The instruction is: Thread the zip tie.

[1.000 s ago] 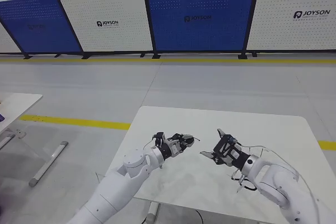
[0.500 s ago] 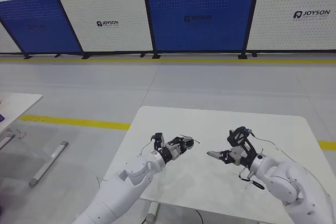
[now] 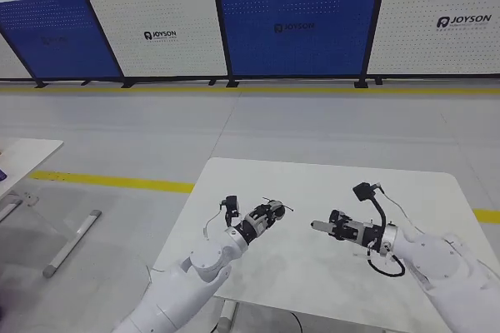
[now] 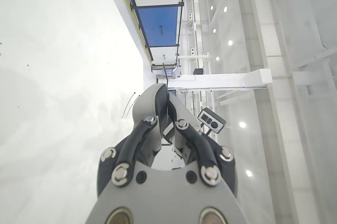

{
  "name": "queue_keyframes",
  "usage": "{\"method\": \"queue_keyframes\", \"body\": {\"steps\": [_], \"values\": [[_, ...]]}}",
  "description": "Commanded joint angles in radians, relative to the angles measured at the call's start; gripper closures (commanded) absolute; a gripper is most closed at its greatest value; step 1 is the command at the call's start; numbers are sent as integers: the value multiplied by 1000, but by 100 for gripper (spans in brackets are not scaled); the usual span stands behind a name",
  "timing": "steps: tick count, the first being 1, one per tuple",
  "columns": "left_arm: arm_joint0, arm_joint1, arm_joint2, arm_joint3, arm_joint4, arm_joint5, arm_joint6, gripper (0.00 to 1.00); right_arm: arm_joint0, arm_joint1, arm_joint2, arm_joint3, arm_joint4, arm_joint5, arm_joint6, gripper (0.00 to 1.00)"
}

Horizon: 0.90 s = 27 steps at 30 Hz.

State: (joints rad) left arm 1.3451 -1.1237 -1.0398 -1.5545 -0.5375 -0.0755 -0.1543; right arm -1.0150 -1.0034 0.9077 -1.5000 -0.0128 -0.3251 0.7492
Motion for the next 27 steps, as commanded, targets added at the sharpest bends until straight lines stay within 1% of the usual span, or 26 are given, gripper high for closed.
{"method": "queue_keyframes", "body": {"steps": [1, 3, 5, 7, 9, 10, 11, 19, 21, 26, 27], "values": [[0, 0, 0, 0, 0, 0, 0, 100, 0, 0, 0, 0, 3, 0, 1, 0], [2, -1, 2, -3, 5, -2, 0, 100, -9, -1, -7, -3, 13, -10, 10, 0], [8, -2, 4, -13, 22, -14, 5, 100, -12, -6, -11, -3, 70, -15, 30, 0], [19, -2, 7, -28, 21, -20, -7, 100, -1, -15, -26, 10, 128, -15, 75, 0], [26, -2, 4, -39, 20, -21, -17, 100, 13, -25, -38, 28, 178, -15, 97, 0], [31, -2, 0, -46, 19, -21, -13, 100, 26, -32, -40, 56, 183, -15, 86, 0], [33, -2, -2, -50, 15, -19, -15, 100, 30, -33, -41, 63, 179, -15, 81, 0], [33, -2, -2, -50, 15, -19, -15, 100, 24, -34, -40, 60, 181, -15, 71, 0], [36, -5, 2, -53, 10, -18, -10, 100, 11, -35, -33, 54, 224, -15, 78, 0], [41, -9, -2, -59, -13, -35, -11, 100, 8, -40, -17, 72, 254, -15, 90, 0], [43, -10, -4, -61, -13, -38, -13, 100, 8, -42, -18, 78, 253, -15, 92, 52]]}}
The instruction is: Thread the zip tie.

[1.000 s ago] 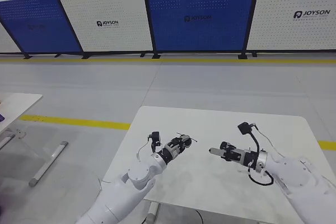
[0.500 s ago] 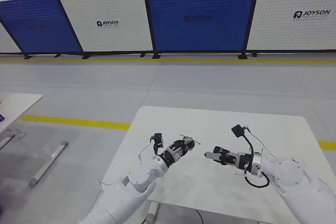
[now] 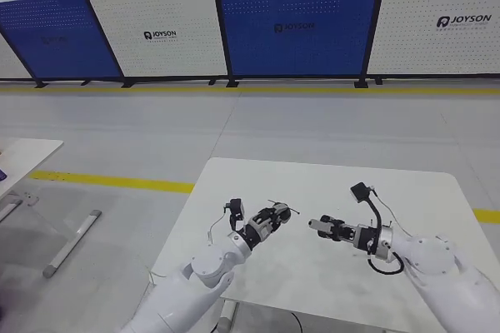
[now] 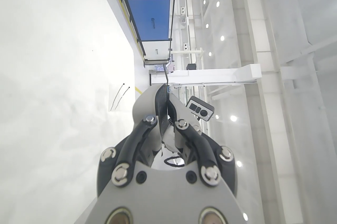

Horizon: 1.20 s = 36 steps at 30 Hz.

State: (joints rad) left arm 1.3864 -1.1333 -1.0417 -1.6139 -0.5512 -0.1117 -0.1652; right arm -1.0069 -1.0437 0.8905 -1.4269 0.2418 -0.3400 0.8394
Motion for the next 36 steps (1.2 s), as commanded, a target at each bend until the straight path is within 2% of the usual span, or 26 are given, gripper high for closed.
{"method": "queue_keyframes", "body": {"steps": [1, 2, 3, 6, 10, 17, 22, 30, 36], "values": [[4, 0, -3, -2, 2, -3, -4, 100, 2, -3, -1, 9, -8, 0, 1, 62], [4, -1, -5, -2, 3, -3, -5, 100, 3, -4, -2, 11, -14, 0, -2, 66], [5, -1, -6, -3, 6, -2, -5, 100, 3, -5, -4, 13, -18, 0, -1, 75], [10, -2, -6, -5, 12, -4, -10, 100, 5, -9, -4, 17, -20, 0, 1, 86], [19, -2, -5, -13, 18, -11, -50, 100, 5, -12, 0, 21, -16, 0, 9, 100], [35, 0, -21, -25, 5, -23, -98, 100, 3, -20, 6, 28, 10, 0, 31, 100], [39, -1, -21, -28, 15, -22, -106, 100, 6, -26, 7, 37, 8, 0, 41, 100], [54, -2, -23, -45, 35, -31, -112, 100, 5, -31, 13, 43, 4, 0, 56, 73], [60, -4, -19, -54, 54, -32, -109, 100, 1, -35, 19, 43, -2, 0, 58, 78]]}}
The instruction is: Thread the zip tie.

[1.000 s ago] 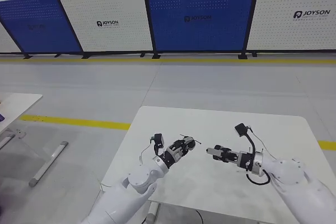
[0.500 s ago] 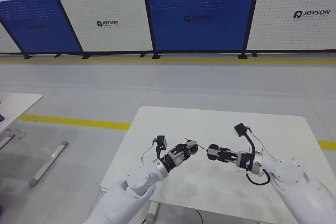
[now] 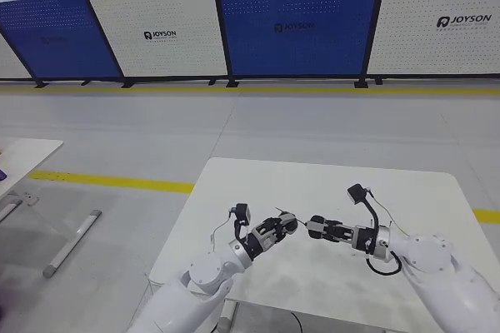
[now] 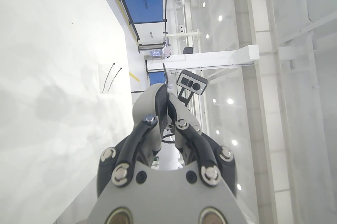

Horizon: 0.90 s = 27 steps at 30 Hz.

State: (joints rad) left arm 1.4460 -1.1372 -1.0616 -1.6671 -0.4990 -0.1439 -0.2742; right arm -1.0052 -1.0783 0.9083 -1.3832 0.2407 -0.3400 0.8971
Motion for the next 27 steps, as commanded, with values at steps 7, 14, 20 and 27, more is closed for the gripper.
{"method": "queue_keyframes", "body": {"steps": [7, 14, 20, 27], "values": [[6, -2, 4, -9, 17, -3, -2, 100, -4, -4, 6, -2, -11, 0, 5, 80], [-3, -7, 7, -1, 22, 3, 13, 100, -1, -10, 3, 7, -11, 5, 11, 100], [-8, -11, 11, 9, 45, -1, 34, 100, -2, -13, 9, 10, -10, 6, 14, 100], [-8, -15, 25, 16, 114, -13, 72, 0, -8, -12, 25, 5, 4, 0, 42, 100]]}}
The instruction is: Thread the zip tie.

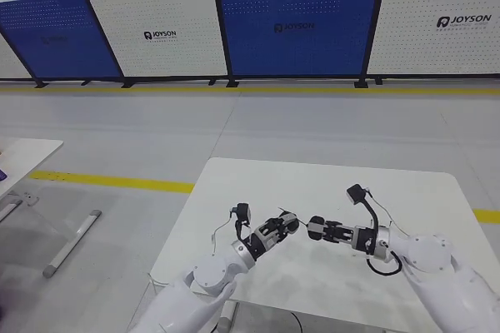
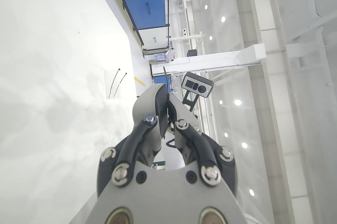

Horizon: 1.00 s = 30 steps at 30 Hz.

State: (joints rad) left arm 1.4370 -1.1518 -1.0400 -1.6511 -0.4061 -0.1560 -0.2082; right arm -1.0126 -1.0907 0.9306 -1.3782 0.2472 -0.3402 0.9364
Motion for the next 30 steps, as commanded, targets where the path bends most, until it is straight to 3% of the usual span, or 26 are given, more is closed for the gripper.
{"method": "queue_keyframes", "body": {"steps": [1, 5, 11, 14, 15, 19, 22, 30], "values": [[2, -1, 6, 0, 27, -3, 11, 0, 0, 1, 4, 0, -10, 1, 7, 100], [-1, -5, 15, 8, 53, -20, 25, 0, 2, 5, 17, -2, -36, 9, 28, 100], [5, -2, 15, 11, 103, -65, -25, 0, 1, 14, 40, -18, -62, 27, 70, 100], [5, -2, 12, 14, 87, -64, -40, 36, 3, 15, 40, -20, -66, 29, 93, 100], [3, -3, 13, 16, 79, -60, -48, 53, 3, 14, 38, -20, -64, 25, 96, 100], [-13, -6, 18, 34, 14, -42, -106, 70, 8, 10, 29, -9, -48, 4, 100, 100], [-25, -7, 10, 50, -65, -29, -161, 100, 10, 6, 26, -7, -36, 0, 96, 100], [-40, -8, 1, 82, -106, -32, -204, 100, 5, -1, 31, -3, -16, 0, 82, 100]]}}
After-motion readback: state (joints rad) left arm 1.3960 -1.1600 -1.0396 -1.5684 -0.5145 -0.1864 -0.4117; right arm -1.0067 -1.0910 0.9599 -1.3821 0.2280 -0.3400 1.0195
